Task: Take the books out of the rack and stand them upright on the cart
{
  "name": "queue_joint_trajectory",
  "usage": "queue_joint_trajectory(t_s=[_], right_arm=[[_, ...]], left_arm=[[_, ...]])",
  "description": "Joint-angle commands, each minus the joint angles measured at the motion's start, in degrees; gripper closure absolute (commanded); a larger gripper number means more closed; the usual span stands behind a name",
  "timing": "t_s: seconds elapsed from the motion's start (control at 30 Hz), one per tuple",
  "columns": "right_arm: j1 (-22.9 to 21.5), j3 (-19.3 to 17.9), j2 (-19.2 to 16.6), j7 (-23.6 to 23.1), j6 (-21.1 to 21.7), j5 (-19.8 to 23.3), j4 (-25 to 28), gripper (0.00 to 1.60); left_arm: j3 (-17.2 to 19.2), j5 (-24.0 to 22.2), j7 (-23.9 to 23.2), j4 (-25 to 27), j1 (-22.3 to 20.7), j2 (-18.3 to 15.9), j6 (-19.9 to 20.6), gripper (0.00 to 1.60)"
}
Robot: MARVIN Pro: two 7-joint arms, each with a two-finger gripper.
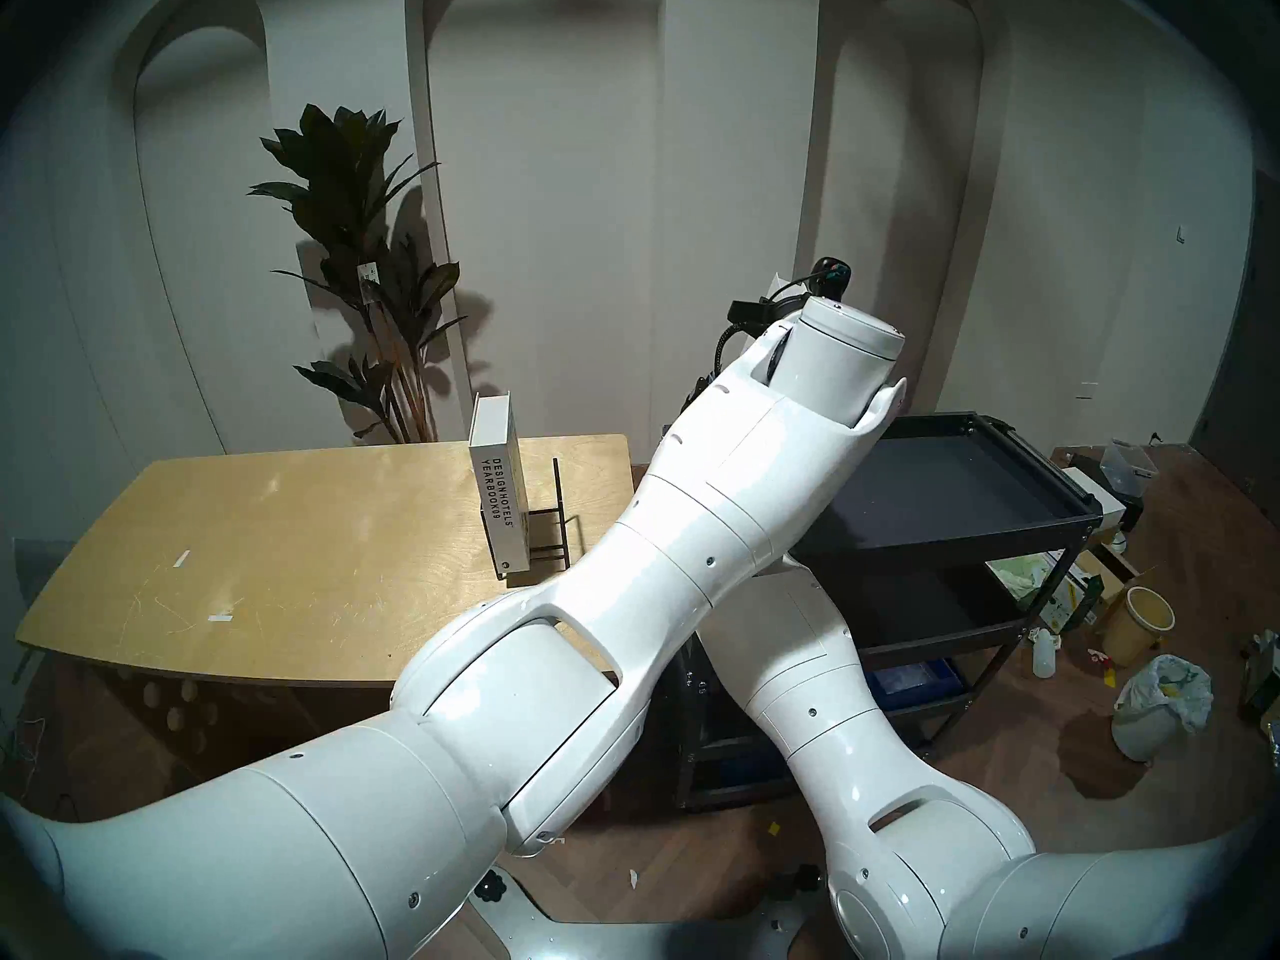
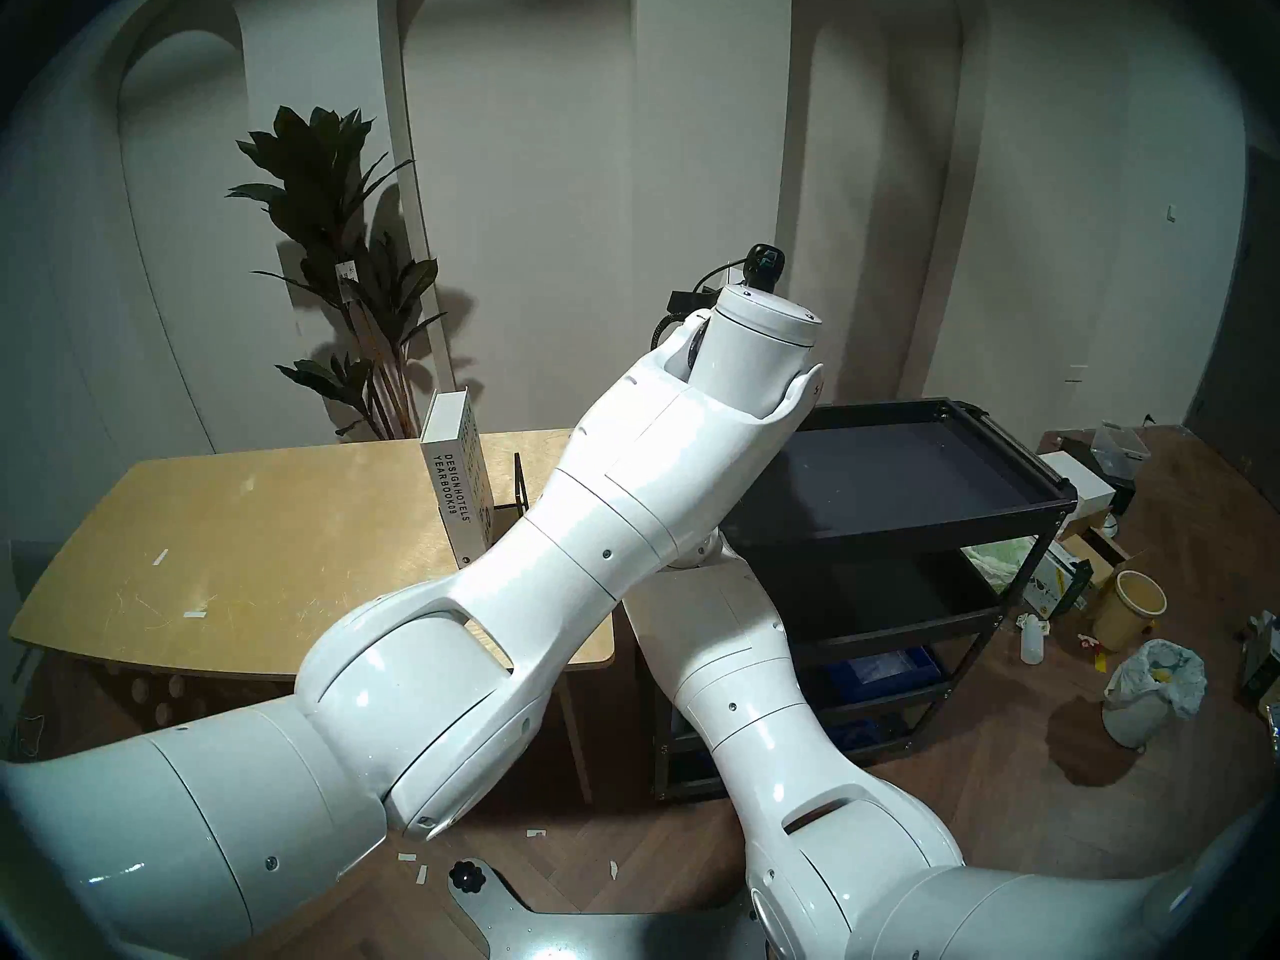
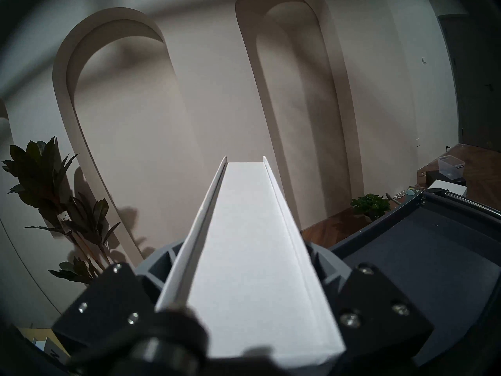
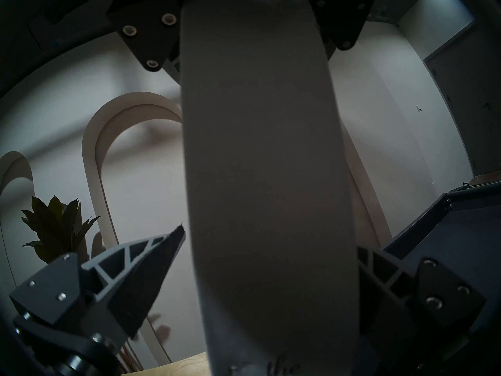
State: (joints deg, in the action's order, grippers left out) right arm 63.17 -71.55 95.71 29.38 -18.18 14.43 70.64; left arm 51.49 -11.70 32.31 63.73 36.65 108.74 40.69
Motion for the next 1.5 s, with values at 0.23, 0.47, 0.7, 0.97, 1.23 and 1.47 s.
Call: queue_joint_trajectory(t_s=[0.23, 0.47, 0.7, 0.97, 1.23, 1.47], right_arm=[[-3.09, 0.98, -0.43, 3.24, 0.53, 1.01, 0.79, 0.92], [-3.84, 1.6, -0.65, 4.99, 1.76, 1.59, 0.8, 1.6], [-5.41, 1.61, -0.09, 7.56, 6.16, 1.31, 1.2, 1.6], [-7.42, 0.82, -2.44, 7.87, 8.85, 0.74, 0.33, 1.6], [-10.52, -1.17, -6.87, 6.56, 11.93, -0.05, -0.08, 1.6], [-12.47, -2.89, -11.53, 2.45, 14.88, 0.07, -0.94, 1.6]], left_arm=[[-0.59, -4.54, 2.99, 2.59, -2.16, -0.86, -2.78, 1.6], [-1.48, -6.65, 3.43, 2.53, -3.13, -1.14, -4.6, 0.0], [-4.26, -5.33, 0.61, 6.98, -4.71, -2.08, -8.92, 0.0], [-1.22, -4.42, -0.62, 13.1, -9.31, 0.84, -12.61, 0.0], [6.35, -4.63, -1.64, 19.22, -12.21, -3.89, -13.83, 0.0], [13.43, -4.82, -1.68, 22.55, -6.62, -8.48, -12.58, 0.0]])
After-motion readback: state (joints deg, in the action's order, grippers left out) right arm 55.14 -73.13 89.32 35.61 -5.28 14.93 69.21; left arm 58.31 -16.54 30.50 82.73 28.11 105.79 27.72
